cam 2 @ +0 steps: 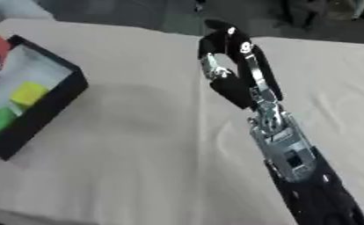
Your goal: Pick up the objects with one hand, pass them to the other hand, and then place them into the box on the other side of the table.
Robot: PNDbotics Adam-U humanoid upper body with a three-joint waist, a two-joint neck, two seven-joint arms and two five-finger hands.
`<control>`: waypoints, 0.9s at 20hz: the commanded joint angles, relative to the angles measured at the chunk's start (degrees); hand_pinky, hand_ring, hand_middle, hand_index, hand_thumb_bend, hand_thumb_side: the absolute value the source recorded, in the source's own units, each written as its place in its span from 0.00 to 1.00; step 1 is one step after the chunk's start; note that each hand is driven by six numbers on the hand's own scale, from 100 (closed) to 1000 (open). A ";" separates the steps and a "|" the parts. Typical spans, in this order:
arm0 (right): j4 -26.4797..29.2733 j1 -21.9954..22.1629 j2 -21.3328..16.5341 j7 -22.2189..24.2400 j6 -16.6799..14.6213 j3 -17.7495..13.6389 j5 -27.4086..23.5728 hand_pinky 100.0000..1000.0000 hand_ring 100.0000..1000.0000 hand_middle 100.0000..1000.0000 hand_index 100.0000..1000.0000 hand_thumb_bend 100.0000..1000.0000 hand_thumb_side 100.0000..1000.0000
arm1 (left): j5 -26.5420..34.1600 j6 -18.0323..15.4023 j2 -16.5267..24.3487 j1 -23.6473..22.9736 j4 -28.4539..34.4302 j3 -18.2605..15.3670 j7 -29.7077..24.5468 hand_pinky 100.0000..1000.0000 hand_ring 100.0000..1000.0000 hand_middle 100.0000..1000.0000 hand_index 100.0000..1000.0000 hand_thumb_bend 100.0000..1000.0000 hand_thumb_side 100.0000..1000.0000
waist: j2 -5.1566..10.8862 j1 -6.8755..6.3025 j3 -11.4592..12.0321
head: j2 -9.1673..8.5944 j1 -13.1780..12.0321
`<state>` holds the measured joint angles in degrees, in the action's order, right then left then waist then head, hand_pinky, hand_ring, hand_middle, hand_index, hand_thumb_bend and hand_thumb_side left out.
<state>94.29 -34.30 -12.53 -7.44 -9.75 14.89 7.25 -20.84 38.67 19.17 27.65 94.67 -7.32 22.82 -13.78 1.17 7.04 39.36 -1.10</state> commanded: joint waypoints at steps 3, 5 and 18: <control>1.56 -0.89 -0.97 -0.01 -0.32 -0.38 -0.63 0.73 0.62 0.57 0.81 0.00 0.56 | -3.44 0.97 1.07 0.89 -0.59 -0.41 -5.26 0.78 0.95 0.89 0.96 0.08 0.32 | 1.05 -0.12 -0.01 | -1.11 0.02; 1.56 -0.91 -1.02 -0.04 -0.37 -0.40 -0.74 0.73 0.61 0.57 0.81 0.00 0.56 | -5.09 1.22 1.13 0.99 -0.87 -0.16 -7.39 0.81 0.97 0.92 0.99 0.21 0.43 | 1.01 -0.09 0.00 | -0.81 0.16; 1.70 -0.95 -1.02 -0.56 -0.84 -0.48 -1.06 0.72 0.61 0.57 0.81 0.00 0.56 | -11.77 2.52 1.00 0.93 -0.18 -0.84 -15.02 0.81 0.96 0.91 1.00 0.42 0.40 | 0.99 -0.13 -0.05 | -0.59 0.33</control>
<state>94.33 -34.30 -12.81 -7.86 -10.37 14.89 6.36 -32.05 41.03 19.17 27.75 93.28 -7.50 7.97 -13.78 1.17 7.02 39.11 -0.78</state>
